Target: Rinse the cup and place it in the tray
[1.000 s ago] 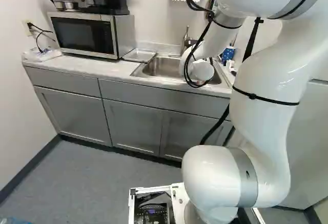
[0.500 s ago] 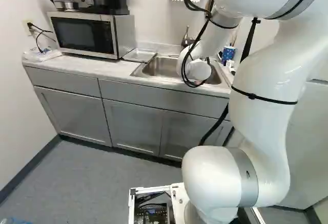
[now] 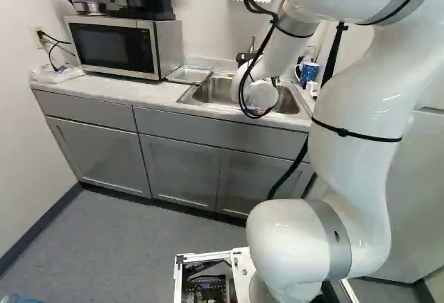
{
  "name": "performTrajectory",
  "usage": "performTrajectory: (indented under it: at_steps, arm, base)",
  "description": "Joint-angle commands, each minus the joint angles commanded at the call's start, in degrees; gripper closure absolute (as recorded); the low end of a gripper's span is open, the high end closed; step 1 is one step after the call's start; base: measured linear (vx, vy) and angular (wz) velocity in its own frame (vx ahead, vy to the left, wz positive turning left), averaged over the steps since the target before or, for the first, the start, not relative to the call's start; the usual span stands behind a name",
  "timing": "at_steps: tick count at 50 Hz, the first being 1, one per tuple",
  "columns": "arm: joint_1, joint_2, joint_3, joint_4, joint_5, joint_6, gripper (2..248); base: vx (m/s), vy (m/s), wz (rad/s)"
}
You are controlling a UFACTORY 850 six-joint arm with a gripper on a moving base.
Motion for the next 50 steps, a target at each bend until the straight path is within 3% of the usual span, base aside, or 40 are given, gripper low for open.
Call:
performTrajectory:
  at_steps: [50]
  arm:
    - [7.78,2.55,-1.04,0.0,-0.01,0.0,128]
  base:
    - [0.0,0.0,0.0]
